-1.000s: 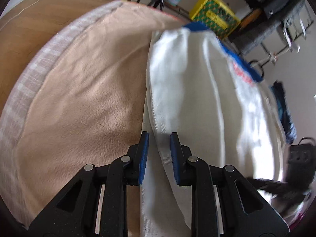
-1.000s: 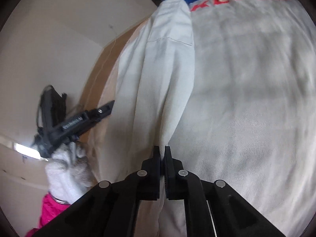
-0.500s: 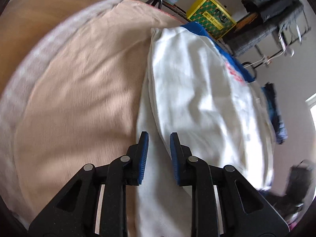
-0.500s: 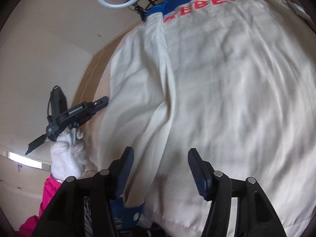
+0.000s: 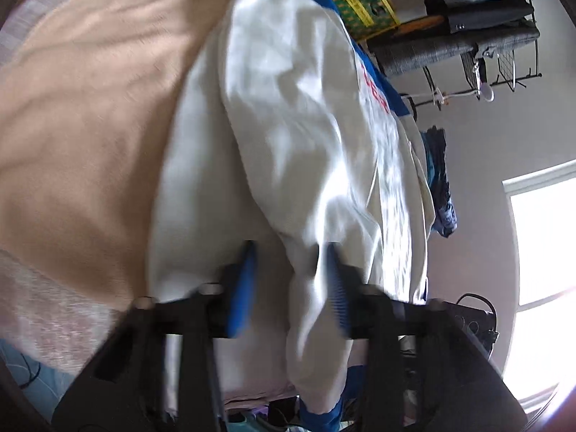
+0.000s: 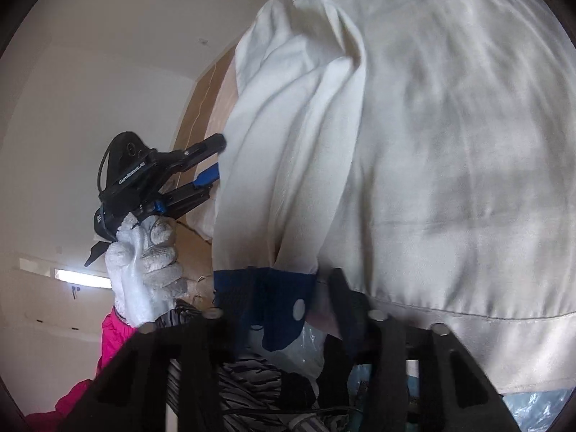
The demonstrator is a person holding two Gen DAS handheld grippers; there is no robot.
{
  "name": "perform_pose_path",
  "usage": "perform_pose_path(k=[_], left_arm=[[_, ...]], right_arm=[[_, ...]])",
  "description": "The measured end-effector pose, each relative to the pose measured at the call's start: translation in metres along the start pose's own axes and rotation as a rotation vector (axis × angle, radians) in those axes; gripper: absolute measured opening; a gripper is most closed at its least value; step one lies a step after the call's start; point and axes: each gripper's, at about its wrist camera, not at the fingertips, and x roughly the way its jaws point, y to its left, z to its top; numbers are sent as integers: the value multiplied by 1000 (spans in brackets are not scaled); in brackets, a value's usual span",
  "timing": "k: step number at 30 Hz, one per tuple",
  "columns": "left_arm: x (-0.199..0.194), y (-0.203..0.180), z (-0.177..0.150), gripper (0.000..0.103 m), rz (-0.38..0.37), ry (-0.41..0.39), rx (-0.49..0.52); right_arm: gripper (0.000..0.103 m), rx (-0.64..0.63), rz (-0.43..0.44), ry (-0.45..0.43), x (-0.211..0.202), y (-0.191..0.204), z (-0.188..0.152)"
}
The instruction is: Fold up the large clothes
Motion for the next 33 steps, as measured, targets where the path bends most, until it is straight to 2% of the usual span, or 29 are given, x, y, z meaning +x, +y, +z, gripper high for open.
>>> perform_pose_path(k=[1,3,7,8,10,14,16,17,18,21,24,27,30,33], left_arm=[[2,-3,0,4,17,0,8],[-6,-5,-2,3,26,-33,14],[-48,-23,-3,2,29,-137,48],[-62,-29,-3,2,38,-172,77],[-73,-33,-3,2,102,-208,125],[-40,-8,-6,2,276,-123,114],[-32,-1,-8,2,299,-103,108],[-32,-1,-9,2,295,-97,104],[-36,-4,-10,2,299,-104,107],[-57,-18,-12,2,317,-165,152],[-79,-35,-6,2,314,-222,192],[-91,-47,17,2,308,-243,218],[-97,-55,54,2,321,-274,245],[-89,-61,89,2,298,-284,249]], right_arm=[[22,-7,13,2,1,4,-1],[11,-9,55,3,1,13,-3],[9,28,246,-18,-10,34,1],[9,9,255,-23,-10,38,2],[9,-69,167,-21,-3,50,4],[9,-124,-48,94,43,46,-1],[13,-176,-129,128,56,49,-3],[17,-201,-138,135,58,53,-4],[28,-219,-135,144,56,57,-4],[38,-290,-116,134,30,72,-1],[40,-338,-121,79,-7,79,11],[48,-356,-152,-10,-40,83,46],[46,-382,-195,-99,-65,88,90],[44,-404,-199,-162,-72,95,133]])
